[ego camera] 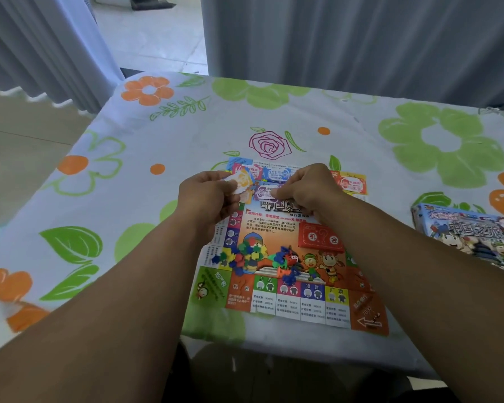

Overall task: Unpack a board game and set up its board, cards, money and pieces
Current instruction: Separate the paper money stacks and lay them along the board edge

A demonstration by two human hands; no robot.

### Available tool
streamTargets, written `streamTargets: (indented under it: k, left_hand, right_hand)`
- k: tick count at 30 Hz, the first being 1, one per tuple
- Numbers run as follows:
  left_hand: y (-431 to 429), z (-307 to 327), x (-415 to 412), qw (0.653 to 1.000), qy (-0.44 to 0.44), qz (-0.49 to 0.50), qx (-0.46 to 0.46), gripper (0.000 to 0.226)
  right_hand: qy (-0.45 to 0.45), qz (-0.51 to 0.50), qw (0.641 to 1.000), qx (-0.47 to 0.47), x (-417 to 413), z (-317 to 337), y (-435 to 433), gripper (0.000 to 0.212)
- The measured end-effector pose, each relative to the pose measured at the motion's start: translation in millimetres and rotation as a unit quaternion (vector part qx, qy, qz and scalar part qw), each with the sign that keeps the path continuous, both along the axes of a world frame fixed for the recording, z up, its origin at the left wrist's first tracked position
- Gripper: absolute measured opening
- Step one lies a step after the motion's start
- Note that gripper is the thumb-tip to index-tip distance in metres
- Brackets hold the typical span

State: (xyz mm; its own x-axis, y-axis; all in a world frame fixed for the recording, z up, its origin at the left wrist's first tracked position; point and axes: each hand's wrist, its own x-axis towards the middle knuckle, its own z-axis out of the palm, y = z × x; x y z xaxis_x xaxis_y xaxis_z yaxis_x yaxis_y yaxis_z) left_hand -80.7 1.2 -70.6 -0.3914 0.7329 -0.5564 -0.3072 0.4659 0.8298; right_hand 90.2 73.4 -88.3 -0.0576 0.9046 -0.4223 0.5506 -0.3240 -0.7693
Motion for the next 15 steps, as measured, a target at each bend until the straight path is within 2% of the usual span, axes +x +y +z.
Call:
streamTargets:
  k: [3, 5, 8, 11, 15]
  left_hand:
    - [-1, 1, 0, 1.0, -0.001, -0.023, -0.001, 0.019]
    - [-2, 2, 1, 0.999, 0.0, -0.036, 0.002, 0.02]
    - [-4, 4, 1, 0.999, 0.002, -0.049, 0.0, 0.018]
    - [-7, 5, -2, 0.998, -0.005, -0.054, -0.004, 0.017]
    - [-13, 5, -9, 0.998, -0.016, -0.061, -0.01, 0.017]
  right_hand:
    - [-0.038, -0.01, 0.999, 0.028, -1, -1, 3, 0.036]
    - [0.016, -0.009, 0.999, 0.047, -3, 3, 2, 0.032]
    - [0.131, 0.032, 0.99, 0.037, -11, 16, -7, 0.04]
    - [0.124, 0.086, 0.988, 0.04, -20, 21, -15, 0.036]
    - [0.133, 0.102, 0.986, 0.023, -29, 17, -18, 0.024]
